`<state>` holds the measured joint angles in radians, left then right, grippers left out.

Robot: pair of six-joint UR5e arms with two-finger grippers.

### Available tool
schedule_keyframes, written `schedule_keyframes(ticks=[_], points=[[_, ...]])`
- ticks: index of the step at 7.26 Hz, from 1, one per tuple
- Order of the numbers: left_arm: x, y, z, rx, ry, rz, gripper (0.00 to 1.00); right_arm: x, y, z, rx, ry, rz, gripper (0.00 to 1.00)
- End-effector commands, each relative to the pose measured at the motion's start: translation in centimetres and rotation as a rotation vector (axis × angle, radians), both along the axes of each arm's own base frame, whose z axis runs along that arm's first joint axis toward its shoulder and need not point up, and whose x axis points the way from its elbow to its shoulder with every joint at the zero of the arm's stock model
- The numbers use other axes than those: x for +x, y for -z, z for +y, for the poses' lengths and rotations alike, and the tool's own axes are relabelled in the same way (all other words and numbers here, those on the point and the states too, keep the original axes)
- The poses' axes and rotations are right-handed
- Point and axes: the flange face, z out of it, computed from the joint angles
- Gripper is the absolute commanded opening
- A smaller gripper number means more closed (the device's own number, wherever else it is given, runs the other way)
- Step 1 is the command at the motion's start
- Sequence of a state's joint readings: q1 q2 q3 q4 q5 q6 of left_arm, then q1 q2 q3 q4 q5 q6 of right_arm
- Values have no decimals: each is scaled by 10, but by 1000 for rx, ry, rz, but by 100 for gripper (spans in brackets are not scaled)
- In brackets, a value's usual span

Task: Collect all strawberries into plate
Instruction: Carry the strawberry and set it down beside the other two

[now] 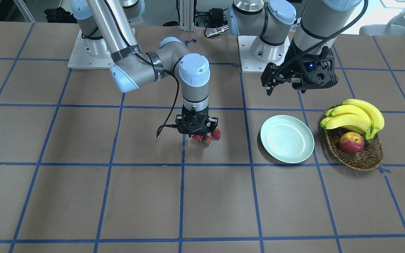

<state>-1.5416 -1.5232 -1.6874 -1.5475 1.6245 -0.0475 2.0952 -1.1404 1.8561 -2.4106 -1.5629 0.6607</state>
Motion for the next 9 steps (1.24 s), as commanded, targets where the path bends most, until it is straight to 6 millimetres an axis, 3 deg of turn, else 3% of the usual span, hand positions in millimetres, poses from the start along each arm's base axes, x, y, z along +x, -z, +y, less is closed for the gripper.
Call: schedule_keyframes(ticks=[1,3,4,5,7,8,9], points=[[0,0,0,-1,0,0,100,4,-8,4,-8,-3,-7,100],[-1,1,0,2,2,0,100,11,-14,8,-22,-29,-12,100],[-1,0,0,0,2,-1,100,3,-39,3,-60,-36,-26,100],[-1,0,0,0,2,-2,100,-25,-62,-12,-91,-52,-20,100],[2,0,4,21,-1,-12,100,-129,-119,-48,-46,-106,36,100],[4,1,0,16,-6,-9,100,-179,-159,-64,-34,-127,57,100],[4,4,-4,11,-7,-6,100,-228,-215,-92,-1,-137,68,100]])
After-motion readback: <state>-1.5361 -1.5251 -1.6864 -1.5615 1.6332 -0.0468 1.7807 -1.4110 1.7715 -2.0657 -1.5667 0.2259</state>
